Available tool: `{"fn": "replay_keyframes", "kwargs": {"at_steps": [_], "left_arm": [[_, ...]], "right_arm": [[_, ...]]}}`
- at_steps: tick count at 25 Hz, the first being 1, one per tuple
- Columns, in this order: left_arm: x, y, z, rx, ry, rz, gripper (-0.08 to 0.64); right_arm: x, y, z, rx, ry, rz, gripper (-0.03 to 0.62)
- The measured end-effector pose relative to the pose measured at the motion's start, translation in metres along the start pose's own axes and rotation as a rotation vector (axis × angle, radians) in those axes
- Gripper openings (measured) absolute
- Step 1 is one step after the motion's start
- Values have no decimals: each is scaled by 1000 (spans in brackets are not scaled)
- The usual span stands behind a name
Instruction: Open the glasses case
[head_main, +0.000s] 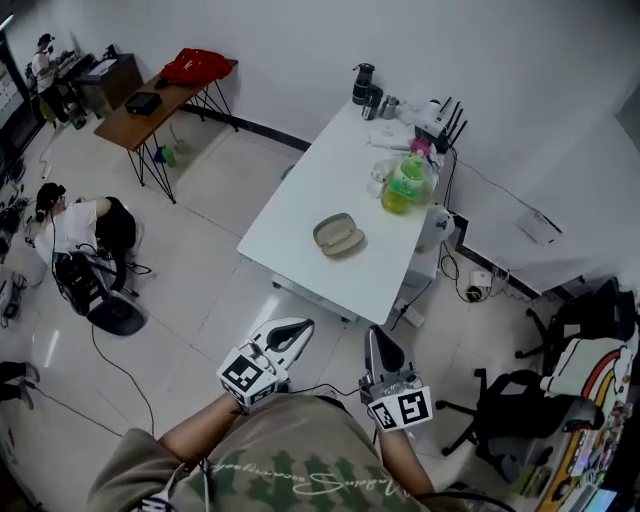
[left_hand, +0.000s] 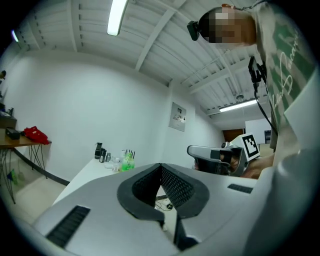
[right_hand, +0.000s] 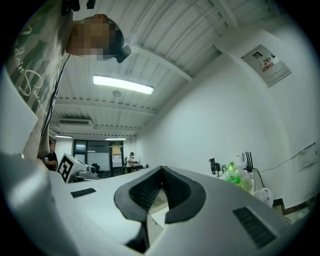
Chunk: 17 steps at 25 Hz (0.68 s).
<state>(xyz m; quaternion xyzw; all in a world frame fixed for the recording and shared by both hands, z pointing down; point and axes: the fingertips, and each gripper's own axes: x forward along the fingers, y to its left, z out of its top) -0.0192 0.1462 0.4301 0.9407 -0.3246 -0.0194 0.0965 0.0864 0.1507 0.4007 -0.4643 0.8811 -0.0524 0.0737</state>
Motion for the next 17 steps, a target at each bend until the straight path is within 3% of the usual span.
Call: {"fn": "replay_keyframes", "kwargs": {"at_steps": [6, 9, 13, 17], "left_arm": [[-18, 21, -16, 16, 52, 130, 6], [-17, 23, -17, -28, 33, 109, 6], [-16, 17, -23, 43, 62, 142, 6], [-19, 9, -32, 32, 61, 149, 6]], "right_arm": [[7, 30, -13, 7, 19, 23, 11], [6, 33, -19, 18, 34, 23, 11], [0, 33, -29, 21, 66, 15, 11], [-5, 33, -29, 30, 66, 13, 11]]}}
